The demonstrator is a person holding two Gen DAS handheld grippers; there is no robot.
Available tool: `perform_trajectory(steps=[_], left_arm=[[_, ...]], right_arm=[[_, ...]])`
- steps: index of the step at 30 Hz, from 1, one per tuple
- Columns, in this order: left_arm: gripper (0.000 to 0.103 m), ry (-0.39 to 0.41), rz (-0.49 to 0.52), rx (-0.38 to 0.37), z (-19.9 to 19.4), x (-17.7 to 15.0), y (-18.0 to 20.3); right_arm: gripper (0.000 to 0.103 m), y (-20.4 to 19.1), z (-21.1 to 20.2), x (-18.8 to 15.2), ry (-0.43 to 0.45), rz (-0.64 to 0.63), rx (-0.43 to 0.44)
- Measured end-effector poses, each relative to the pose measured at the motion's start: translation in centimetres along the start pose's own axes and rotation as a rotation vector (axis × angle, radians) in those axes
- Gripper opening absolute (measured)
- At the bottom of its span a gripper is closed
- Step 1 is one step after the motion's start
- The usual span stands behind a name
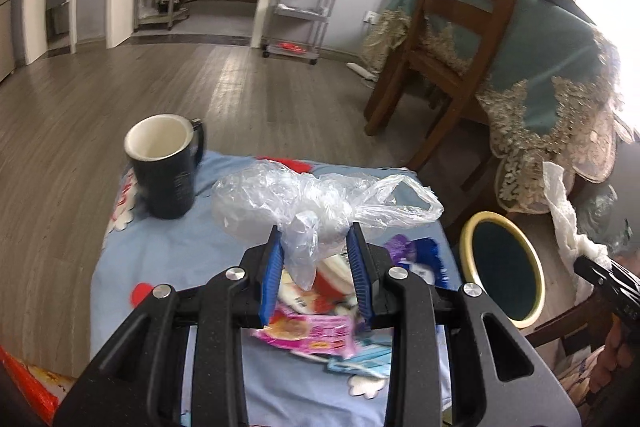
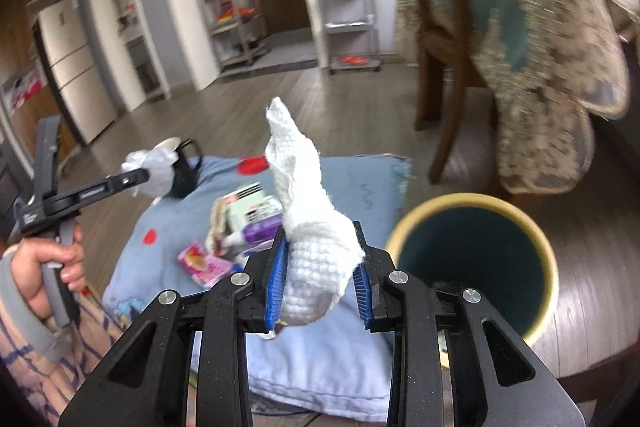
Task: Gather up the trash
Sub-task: 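Grasp the white tissue with the right tool while the left tool holds the plastic bag, then carry bag and tissue over the bin and open both tools to drop them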
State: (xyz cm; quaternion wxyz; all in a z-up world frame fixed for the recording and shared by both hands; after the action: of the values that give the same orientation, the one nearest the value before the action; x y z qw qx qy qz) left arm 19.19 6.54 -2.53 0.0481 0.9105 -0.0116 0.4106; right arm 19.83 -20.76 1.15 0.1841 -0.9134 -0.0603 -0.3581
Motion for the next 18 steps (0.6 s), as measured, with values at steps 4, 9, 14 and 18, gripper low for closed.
perform_trajectory(steps=[4,9,14,18], left_arm=[[0.03,0.004,0.048,-0.07,0.6,1.2,4.1],[0.03,-0.007,0.142,-0.177,2.3,2.3,10.7],[0.03,-0.054,0.273,-0.265,5.3,1.9,18.4],[0.03,-0.104,0.317,-0.322,7.9,0.6,22.6]], right_arm=[[0.031,3.3,-0.9,0.6,0.039,0.096,-0.034],[0.031,7.1,-2.2,1.4,0.1,0.207,-0.084],[0.031,10.0,-2.9,2.0,0.143,0.298,-0.121],[0.031,11.9,-3.3,2.0,0.159,0.363,-0.133]])
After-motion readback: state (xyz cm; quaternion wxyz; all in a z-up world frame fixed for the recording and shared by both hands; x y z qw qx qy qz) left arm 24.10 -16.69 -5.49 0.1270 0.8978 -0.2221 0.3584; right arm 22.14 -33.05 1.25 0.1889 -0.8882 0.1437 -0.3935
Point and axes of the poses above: each gripper's, at about its wrist camera, not at the fingertips, and z roughly the way its jaws point, y to its right, x to its top, the point moved 10 cm from there along z, roughly the way its jaws point, and after that the axes turned 13 degrees about z, right-handed, at the moved point
